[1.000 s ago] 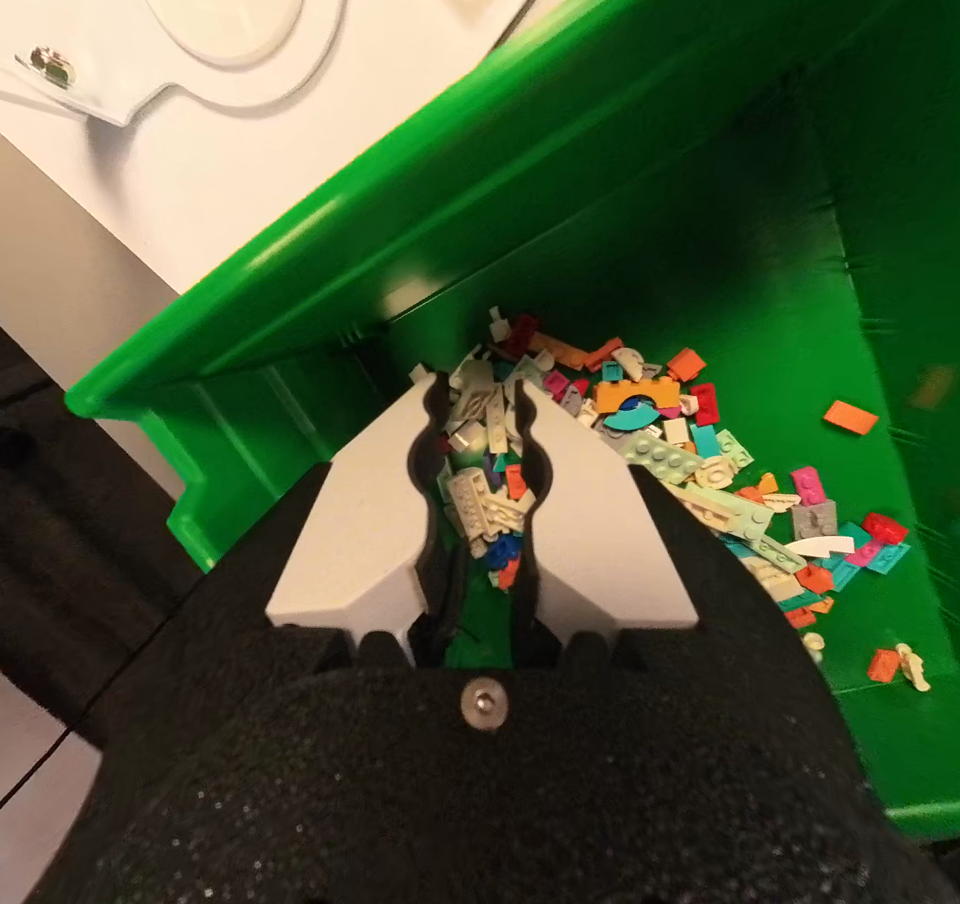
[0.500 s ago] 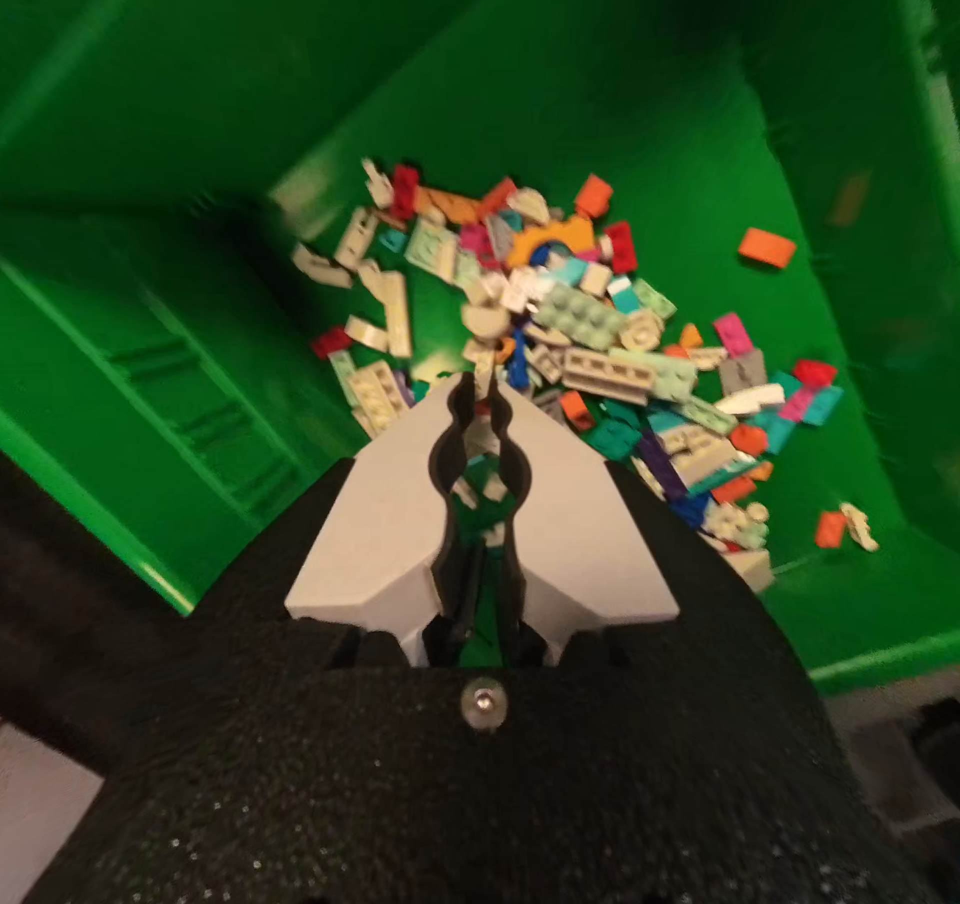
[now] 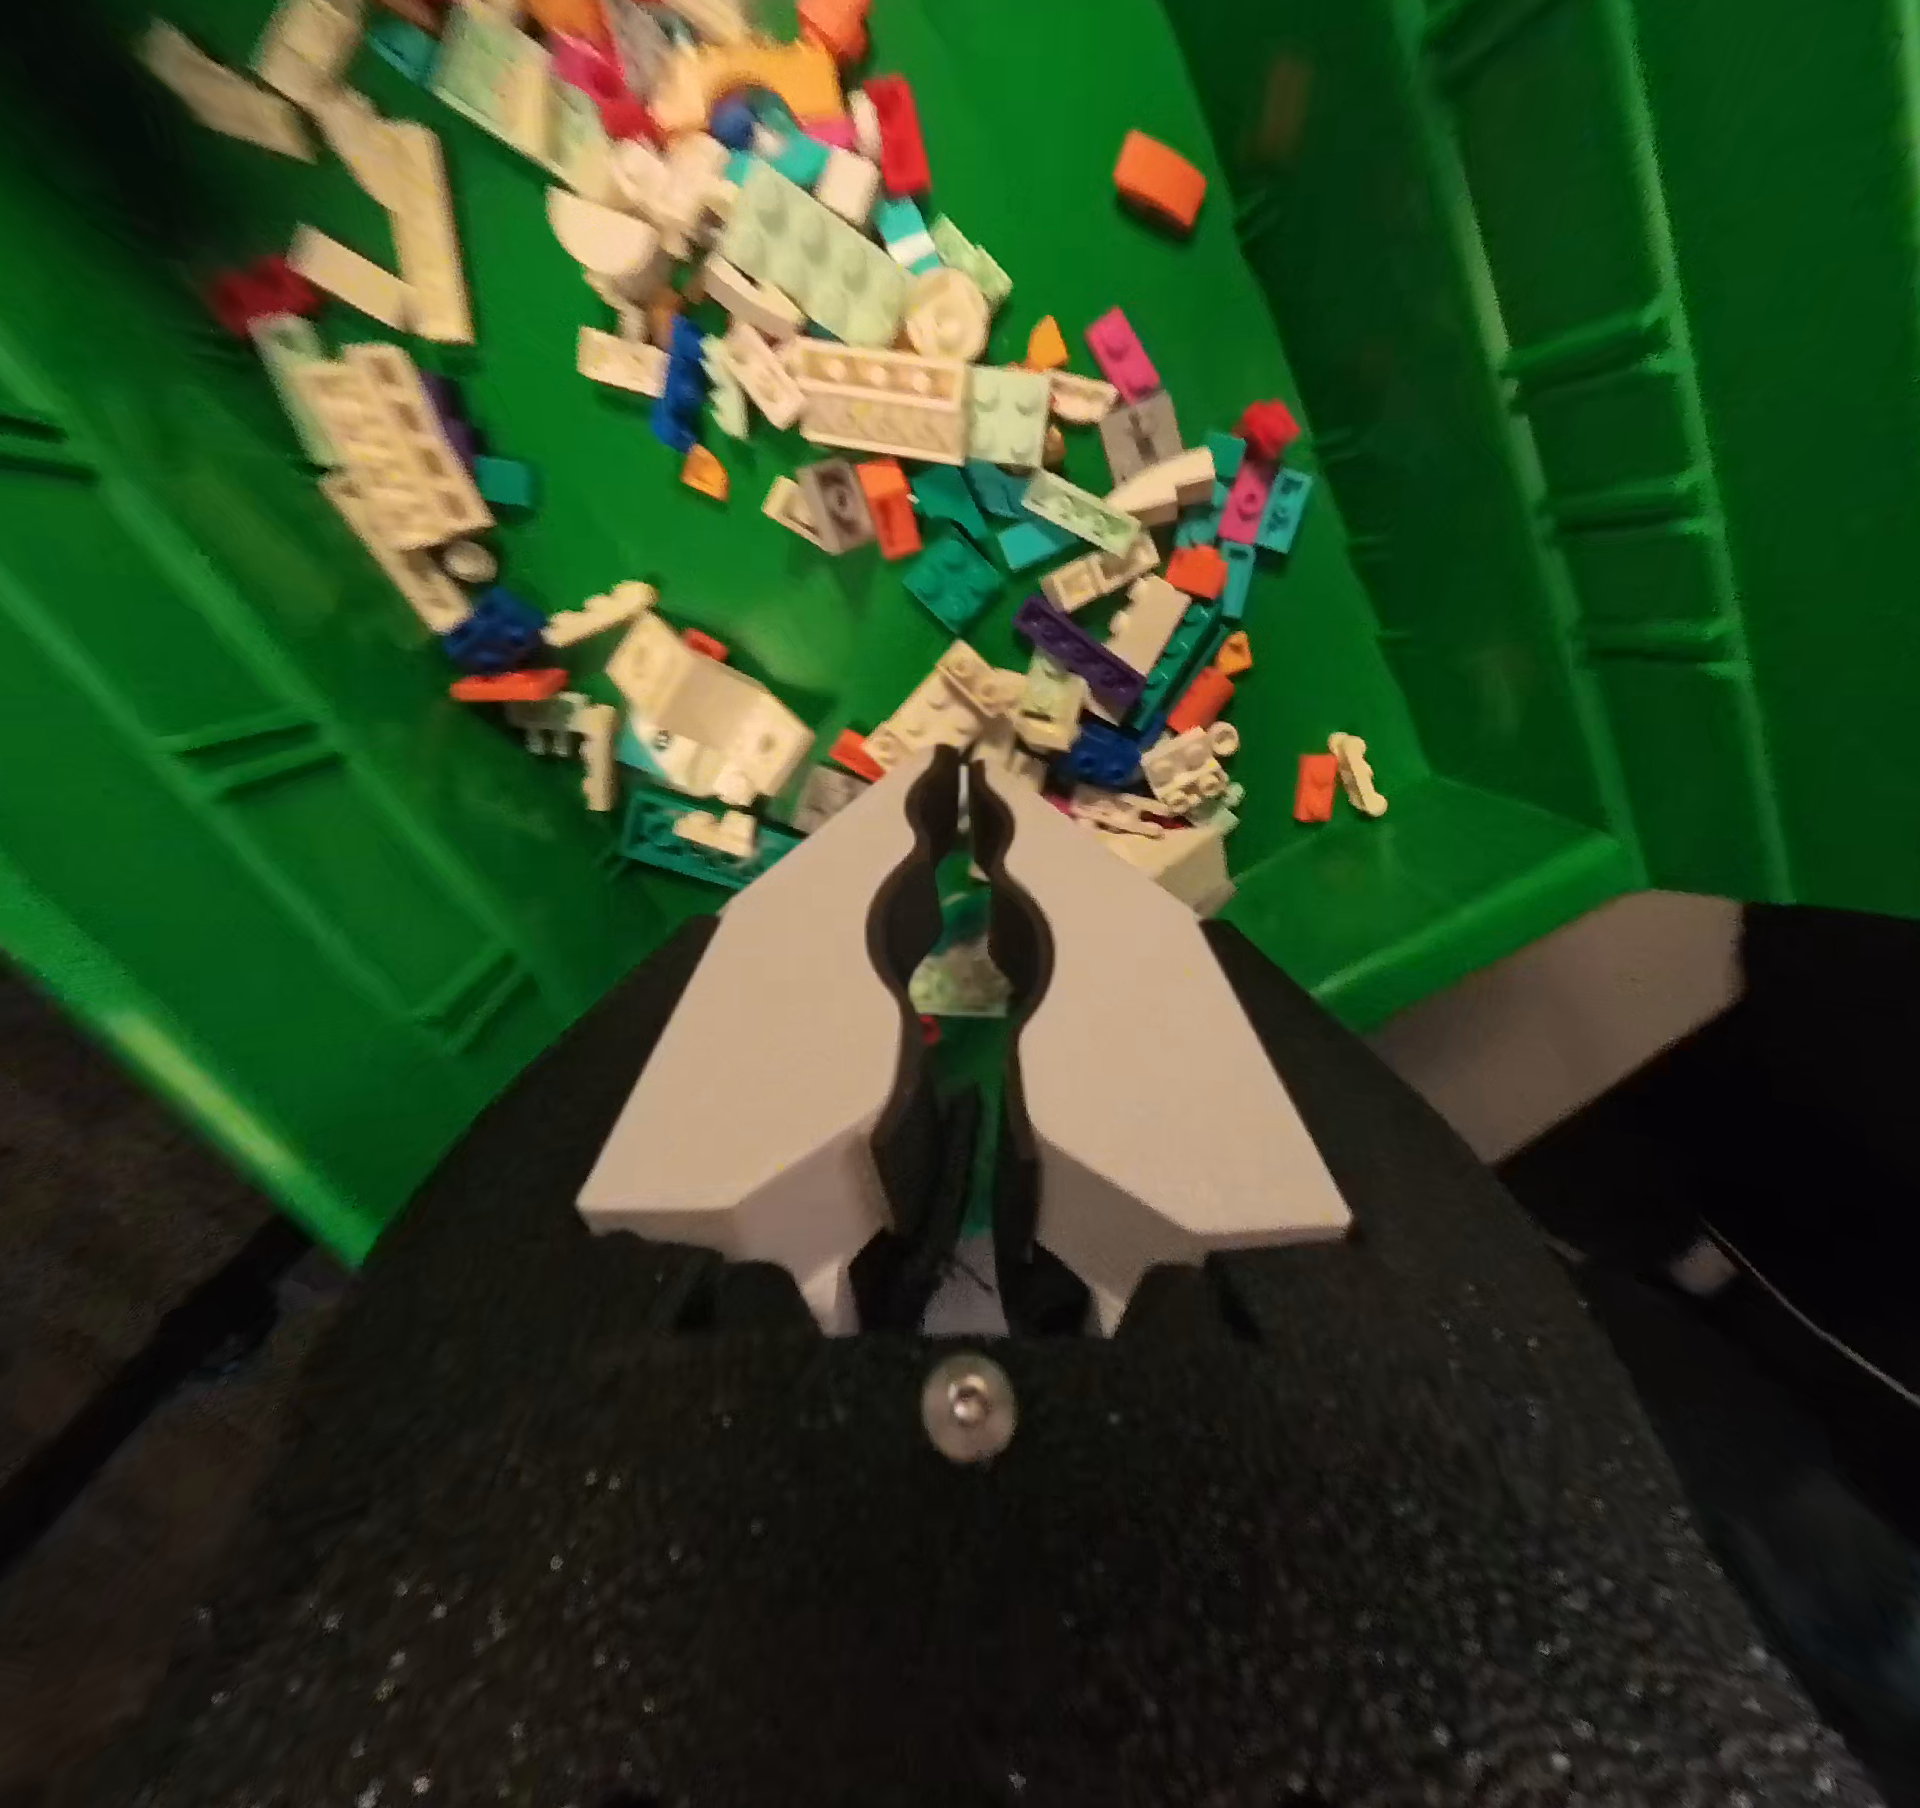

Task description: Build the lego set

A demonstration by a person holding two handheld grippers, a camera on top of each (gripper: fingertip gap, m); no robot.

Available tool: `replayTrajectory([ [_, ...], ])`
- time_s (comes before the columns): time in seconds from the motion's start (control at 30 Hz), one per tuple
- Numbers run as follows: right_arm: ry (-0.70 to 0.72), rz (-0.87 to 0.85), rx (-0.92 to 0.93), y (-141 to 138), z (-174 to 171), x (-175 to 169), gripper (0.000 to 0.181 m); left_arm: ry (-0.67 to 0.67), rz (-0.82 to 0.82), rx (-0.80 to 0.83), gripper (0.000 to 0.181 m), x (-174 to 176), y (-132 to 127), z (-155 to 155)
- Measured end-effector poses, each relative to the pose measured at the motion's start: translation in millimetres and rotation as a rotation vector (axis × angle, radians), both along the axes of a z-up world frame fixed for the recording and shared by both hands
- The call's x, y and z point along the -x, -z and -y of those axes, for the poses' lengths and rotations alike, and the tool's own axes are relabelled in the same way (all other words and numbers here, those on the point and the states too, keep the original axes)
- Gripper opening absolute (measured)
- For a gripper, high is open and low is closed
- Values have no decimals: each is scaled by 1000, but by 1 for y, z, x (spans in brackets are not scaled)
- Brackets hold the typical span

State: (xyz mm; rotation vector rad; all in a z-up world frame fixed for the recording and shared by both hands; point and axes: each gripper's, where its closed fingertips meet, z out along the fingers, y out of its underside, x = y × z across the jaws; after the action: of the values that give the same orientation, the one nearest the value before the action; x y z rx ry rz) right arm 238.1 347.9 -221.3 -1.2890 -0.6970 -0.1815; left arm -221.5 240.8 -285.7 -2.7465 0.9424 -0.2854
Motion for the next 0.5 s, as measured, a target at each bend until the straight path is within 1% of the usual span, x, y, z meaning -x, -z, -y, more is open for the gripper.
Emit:
replayTrajectory([
  [0.1, 0, 10, 3, 1, 0, 1, 0, -6, -3, -124, 6, 4, -16, -19],
  [0.13, -3, 15, 10, 2, 0, 2, 0, 6, -2, -131, 7, 2, -18, -21],
  [0.17, -5, 23, 15, 3, 0, 3, 0, 21, 2, -124, 3, -1, -18, -22],
  [0.23, -1, 47, 14, 5, 0, 4, 0, 66, -14, -78, 4, -8, -11, -18],
  [0.33, 0, 88, -4, 6, 2, 8, 0, 128, -77, -40, 8, -11, 3, -16],
  [0.37, -1, 104, -11, 6, 2, 10, 0, 136, -87, -36, 12, -11, 6, -18],
  [0.5, -13, 153, -22, 8, 4, 17, 0, 127, -19, -16, 15, -18, 10, -25],
])
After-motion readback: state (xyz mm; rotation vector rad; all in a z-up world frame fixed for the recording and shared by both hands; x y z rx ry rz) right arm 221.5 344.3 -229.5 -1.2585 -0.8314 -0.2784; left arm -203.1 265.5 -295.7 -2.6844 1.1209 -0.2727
